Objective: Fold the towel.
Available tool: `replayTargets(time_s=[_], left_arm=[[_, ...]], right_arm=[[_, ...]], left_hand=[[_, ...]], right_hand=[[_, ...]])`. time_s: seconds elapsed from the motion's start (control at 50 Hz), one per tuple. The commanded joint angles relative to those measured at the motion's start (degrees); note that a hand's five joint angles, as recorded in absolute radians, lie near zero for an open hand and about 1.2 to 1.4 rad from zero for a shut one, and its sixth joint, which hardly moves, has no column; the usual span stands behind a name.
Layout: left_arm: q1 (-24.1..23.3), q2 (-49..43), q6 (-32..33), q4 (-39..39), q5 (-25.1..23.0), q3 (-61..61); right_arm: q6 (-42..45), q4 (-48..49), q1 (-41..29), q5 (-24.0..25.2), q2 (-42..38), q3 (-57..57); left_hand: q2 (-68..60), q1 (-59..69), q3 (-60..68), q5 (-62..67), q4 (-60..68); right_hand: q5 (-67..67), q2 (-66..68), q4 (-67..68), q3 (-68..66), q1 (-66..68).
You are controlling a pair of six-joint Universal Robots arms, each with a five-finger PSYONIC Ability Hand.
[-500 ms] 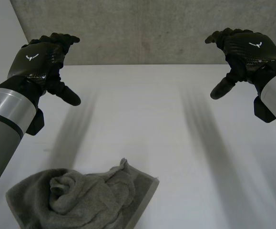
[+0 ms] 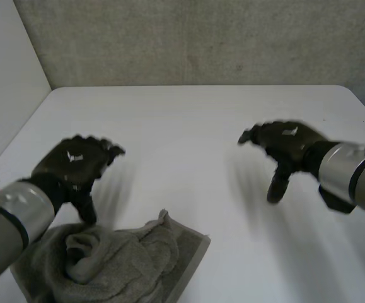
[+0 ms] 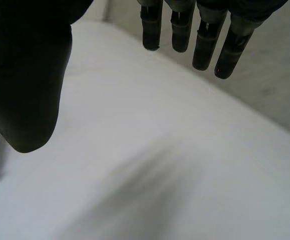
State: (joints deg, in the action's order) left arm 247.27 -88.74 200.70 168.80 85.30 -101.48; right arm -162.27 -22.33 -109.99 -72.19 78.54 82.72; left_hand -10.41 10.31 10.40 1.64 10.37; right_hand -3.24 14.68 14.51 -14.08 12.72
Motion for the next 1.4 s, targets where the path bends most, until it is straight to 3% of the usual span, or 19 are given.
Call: replayTargets(time_s=[0.02,0.28,0.46,0.5,0.58,0.6,0.62,0.64,0.66,0.68,0.7,0.74,0.88,0.92,0.96,1.02,1.1,1.24,1.4], left_arm=[[5.32,2.08,5.75,0.66,0.05,-6.62],[13.23,5.78,10.75,0.66,-0.30,-14.00],[15.52,4.46,13.31,3.28,-3.38,-18.23],[15.79,3.76,13.31,4.34,-3.64,-18.58],[15.96,1.65,13.31,6.63,-3.65,-19.02],[15.62,0.60,13.31,7.50,-3.73,-18.93],[15.09,-0.28,13.31,8.21,-3.82,-18.67],[15.09,-0.29,13.31,8.22,-3.82,-18.67],[14.65,-1.42,13.22,9.09,-3.91,-18.15],[13.78,-2.65,13.14,10.23,-4.34,-17.19],[13.77,-2.66,13.13,10.24,-4.35,-17.18],[10.01,-4.15,12.26,13.38,-6.18,-13.59],[1.22,-4.68,5.25,25.67,-5.67,0.27],[-0.12,-4.42,1.88,28.69,-4.35,4.62],[-2.48,-3.81,-5.29,34.38,0.11,11.88],[-3.20,-3.80,-8.49,36.78,2.95,14.82],[-4.51,-4.42,-13.40,39.59,7.33,18.77],[-5.83,-7.32,-13.41,39.15,7.34,14.29],[-6.36,-13.91,-13.41,39.42,7.16,6.55]], right_arm=[[-0.07,3.17,-4.62,8.91,-4.19,4.56],[-9.12,11.43,-19.39,9.79,-18.25,0.16],[-9.12,15.29,-25.44,3.47,-25.80,-3.53],[-9.03,16.53,-25.89,1.88,-26.34,-3.70],[-8.33,20.83,-26.24,-3.38,-26.78,-3.36],[-8.33,20.84,-26.24,-3.40,-26.78,-3.35],[-8.24,21.80,-26.16,-5.14,-26.60,-3.35],[-8.24,22.33,-26.15,-6.72,-26.25,-3.53],[-8.24,22.33,-26.15,-6.74,-26.25,-3.53],[-8.15,22.77,-25.98,-8.39,-25.64,-3.88],[-8.07,23.03,-25.63,-10.06,-24.41,-4.32],[-7.72,23.38,-25.28,-11.99,-21.88,-5.28],[-2.97,27.34,-20.62,-16.67,-11.48,-9.77],[0.62,31.71,-17.47,-17.72,-5.71,-11.87],[1.94,34.70,-16.24,-18.07,-3.25,-12.57],[4.23,39.89,-13.95,-17.99,0.02,-13.11],[5.56,39.65,-12.27,-17.55,0.91,-12.85],[6.61,29.82,-11.74,-13.52,-1.89,-9.69],[8.72,27.08,-11.39,-10.52,-7.51,-0.74]], left_hand=[[-1.66,1.75,1.67,0.43,1.70],[-1.66,1.75,1.67,0.43,1.70],[-2.50,2.59,2.51,1.26,2.53],[-3.50,3.59,3.51,2.27,3.54],[-11.75,11.84,11.76,10.52,11.79],[-18.41,18.51,18.42,17.18,18.45],[-29.14,29.23,29.15,27.90,29.17],[-29.25,29.34,29.25,28.01,29.28],[-43.23,43.33,43.24,42.00,43.27],[-56.03,56.12,56.04,54.80,56.07],[-56.16,56.25,56.17,54.93,56.20],[-69.55,69.64,69.56,68.32,69.59],[-69.59,69.69,69.60,68.36,69.63],[-69.59,69.69,69.60,68.36,69.63],[-69.59,69.69,69.60,68.36,69.63],[-69.59,69.69,69.60,68.36,69.63],[-69.59,69.69,69.60,68.36,69.63],[-69.59,69.69,69.60,68.36,69.63],[-69.59,69.69,69.60,68.36,69.63]], right_hand=[[3.24,-4.68,-4.51,4.08,-2.72],[3.24,-4.68,-4.51,4.08,-2.72],[3.24,-4.68,-4.51,4.08,-2.72],[0.30,-1.74,-1.57,1.13,0.23],[-23.67,22.23,22.40,-22.83,24.19],[-23.76,22.32,22.49,-22.92,24.28],[-40.08,38.64,38.81,-39.24,40.60],[-57.23,55.79,55.96,-56.39,57.75],[-57.40,55.96,56.13,-56.56,57.92],[-66.67,65.23,65.39,-65.83,67.19],[-66.76,65.32,65.49,-65.92,67.28],[-66.76,65.32,65.49,-65.92,67.28],[-66.76,65.32,65.49,-65.92,67.28],[-66.76,65.32,65.49,-65.92,67.28],[-66.76,65.32,65.49,-65.92,67.28],[-66.76,65.32,65.49,-65.92,67.28],[-66.76,65.32,65.49,-65.92,67.28],[-66.76,65.32,65.49,-65.92,67.28],[-66.76,65.32,65.49,-65.92,67.28]])
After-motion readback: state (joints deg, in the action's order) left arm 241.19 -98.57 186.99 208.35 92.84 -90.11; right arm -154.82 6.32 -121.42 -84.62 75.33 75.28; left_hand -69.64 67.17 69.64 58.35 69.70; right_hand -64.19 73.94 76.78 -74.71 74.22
